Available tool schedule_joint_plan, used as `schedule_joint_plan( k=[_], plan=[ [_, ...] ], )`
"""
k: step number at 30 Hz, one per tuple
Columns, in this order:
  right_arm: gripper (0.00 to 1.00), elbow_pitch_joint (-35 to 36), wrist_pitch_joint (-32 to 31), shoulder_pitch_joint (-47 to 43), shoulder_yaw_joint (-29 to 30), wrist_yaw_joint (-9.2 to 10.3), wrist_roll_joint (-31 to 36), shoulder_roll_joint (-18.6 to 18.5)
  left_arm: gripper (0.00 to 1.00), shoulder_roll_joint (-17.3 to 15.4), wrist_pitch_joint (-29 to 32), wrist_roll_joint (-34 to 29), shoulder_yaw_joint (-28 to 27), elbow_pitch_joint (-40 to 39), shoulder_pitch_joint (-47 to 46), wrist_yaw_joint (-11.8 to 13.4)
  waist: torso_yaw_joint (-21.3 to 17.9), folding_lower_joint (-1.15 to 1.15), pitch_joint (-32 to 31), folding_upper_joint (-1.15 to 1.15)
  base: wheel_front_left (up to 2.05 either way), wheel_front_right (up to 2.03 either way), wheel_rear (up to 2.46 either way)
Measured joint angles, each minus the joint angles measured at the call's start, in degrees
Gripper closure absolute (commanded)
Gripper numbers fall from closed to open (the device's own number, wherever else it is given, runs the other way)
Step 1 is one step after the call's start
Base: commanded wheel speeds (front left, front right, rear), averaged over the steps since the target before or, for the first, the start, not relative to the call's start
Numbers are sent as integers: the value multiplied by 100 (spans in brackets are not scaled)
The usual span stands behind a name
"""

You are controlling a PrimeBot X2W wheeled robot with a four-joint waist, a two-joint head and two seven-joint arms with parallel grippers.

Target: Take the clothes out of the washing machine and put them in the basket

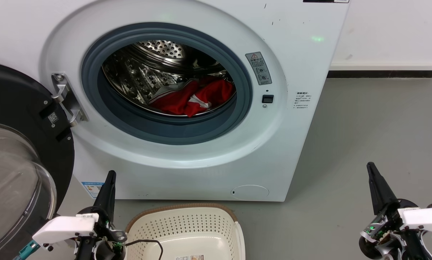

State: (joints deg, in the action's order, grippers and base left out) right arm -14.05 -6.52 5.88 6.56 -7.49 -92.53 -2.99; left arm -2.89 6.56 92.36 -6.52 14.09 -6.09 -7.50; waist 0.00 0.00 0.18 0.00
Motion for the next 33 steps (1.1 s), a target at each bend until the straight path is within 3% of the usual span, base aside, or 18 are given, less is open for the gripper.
schedule_joint_plan(
  k=[24,25,33],
  plan=[
    [100,0,0,0,-1,0,0,0,100,0,0,0,0,0,0,0,0,0,0,0,0,0,0],
    [0,-22,0,-15,-2,-1,-2,0,0,2,-1,0,4,26,12,1,0,0,0,0,0,0,0],
    [0,-88,156,-177,-100,0,66,12,0,20,-160,-52,194,143,146,2,-1,0,5,0,0,0,0]
  ],
)
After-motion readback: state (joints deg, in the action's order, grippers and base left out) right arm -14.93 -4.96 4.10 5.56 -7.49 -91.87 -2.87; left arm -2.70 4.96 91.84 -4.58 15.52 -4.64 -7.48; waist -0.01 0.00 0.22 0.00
